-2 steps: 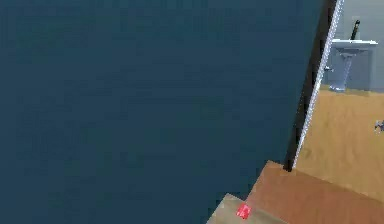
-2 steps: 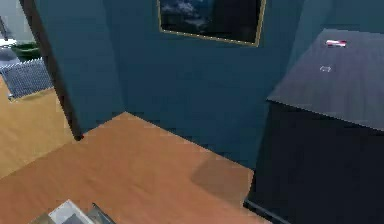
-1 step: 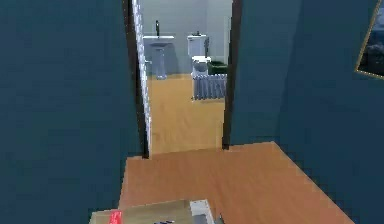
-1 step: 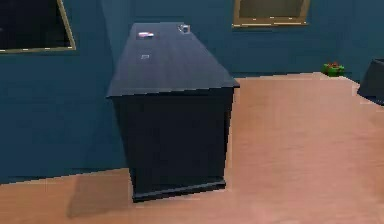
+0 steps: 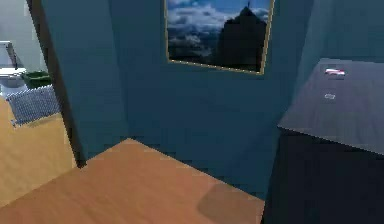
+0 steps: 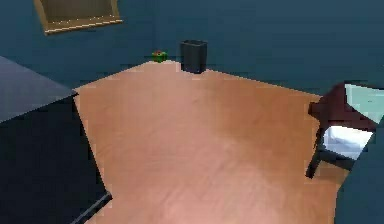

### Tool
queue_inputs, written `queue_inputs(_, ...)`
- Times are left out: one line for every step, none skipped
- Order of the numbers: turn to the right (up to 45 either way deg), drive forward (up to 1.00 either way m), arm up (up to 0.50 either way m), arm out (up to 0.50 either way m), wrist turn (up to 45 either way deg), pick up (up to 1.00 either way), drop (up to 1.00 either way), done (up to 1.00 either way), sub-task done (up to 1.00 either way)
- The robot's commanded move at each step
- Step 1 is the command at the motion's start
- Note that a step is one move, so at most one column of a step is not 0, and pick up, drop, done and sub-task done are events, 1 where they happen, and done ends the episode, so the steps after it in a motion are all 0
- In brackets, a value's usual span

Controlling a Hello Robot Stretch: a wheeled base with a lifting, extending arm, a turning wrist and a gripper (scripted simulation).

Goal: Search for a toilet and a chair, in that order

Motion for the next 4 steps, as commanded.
queue_inputs(33.0,0.0,0.0,0.0,0.0,0.0,0.0,0.0,0.0)
queue_inputs(0.0,0.45,0.0,0.0,0.0,0.0,0.0,0.0,0.0)
queue_inputs(-45.0,0.0,0.0,0.0,0.0,0.0,0.0,0.0,0.0)
queue_inputs(-42.0,0.0,0.0,0.0,0.0,0.0,0.0,0.0,0.0)
